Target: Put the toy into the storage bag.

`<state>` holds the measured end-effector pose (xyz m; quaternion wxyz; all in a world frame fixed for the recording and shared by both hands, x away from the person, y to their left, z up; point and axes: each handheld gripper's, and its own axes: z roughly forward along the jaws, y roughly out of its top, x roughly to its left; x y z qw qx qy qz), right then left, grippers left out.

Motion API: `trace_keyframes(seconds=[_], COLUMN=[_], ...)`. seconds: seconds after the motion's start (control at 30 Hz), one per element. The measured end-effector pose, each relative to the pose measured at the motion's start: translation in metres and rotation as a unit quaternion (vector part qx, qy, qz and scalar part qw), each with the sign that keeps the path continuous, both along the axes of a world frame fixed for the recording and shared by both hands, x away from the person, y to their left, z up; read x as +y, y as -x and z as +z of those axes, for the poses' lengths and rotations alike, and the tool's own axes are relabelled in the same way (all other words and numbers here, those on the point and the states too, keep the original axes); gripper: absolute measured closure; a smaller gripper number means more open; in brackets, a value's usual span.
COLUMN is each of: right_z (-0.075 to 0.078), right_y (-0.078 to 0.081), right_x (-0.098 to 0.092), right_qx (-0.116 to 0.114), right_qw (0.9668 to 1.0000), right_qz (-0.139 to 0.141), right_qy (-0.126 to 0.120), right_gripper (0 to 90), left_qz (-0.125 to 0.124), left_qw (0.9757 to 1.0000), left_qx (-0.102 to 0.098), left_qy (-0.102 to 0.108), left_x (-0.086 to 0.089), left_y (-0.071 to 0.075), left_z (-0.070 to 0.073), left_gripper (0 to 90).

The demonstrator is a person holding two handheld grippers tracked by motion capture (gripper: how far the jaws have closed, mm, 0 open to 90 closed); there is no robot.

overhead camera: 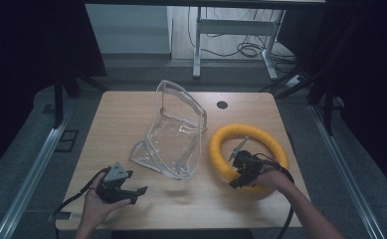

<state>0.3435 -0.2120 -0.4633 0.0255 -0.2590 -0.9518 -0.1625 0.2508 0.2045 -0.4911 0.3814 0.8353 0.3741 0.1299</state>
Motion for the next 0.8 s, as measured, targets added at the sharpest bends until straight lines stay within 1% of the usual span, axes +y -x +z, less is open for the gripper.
trace_keyframes(seconds=[0.13, 0.27, 0.5, 0.63, 0.8], right_z=[0.012, 0.020, 0.032, 0.040, 0.050], right_y=[-0.002, -0.002, -0.002, -0.001, -0.001], right_x=[-0.006, -0.012, -0.020, -0.023, -0.029], right_qx=[-0.005, -0.012, -0.029, -0.045, -0.064], right_qw=[0.9993, 0.9980, 0.9948, 0.9933, 0.9903], right_qz=[-0.011, -0.019, -0.035, -0.040, -0.049], right_qy=[-0.036, -0.059, -0.091, -0.099, -0.113], right_gripper=[51.3, 51.4, 51.5, 51.5, 51.6], left_qz=[0.001, 0.001, 0.002, 0.002, 0.002], left_qw=[1.0000, 1.0000, 1.0000, 1.0000, 1.0000], left_qx=[-0.002, -0.003, -0.004, -0.004, -0.005], left_qy=[0.000, 0.000, 0.000, -0.001, -0.001], left_x=[0.001, 0.001, 0.002, 0.001, 0.002], left_y=[0.000, 0.000, 0.001, 0.000, 0.000], left_z=[0.001, 0.001, 0.001, 0.001, 0.002], left_gripper=[21.0, 21.0, 21.0, 21.1, 21.0])
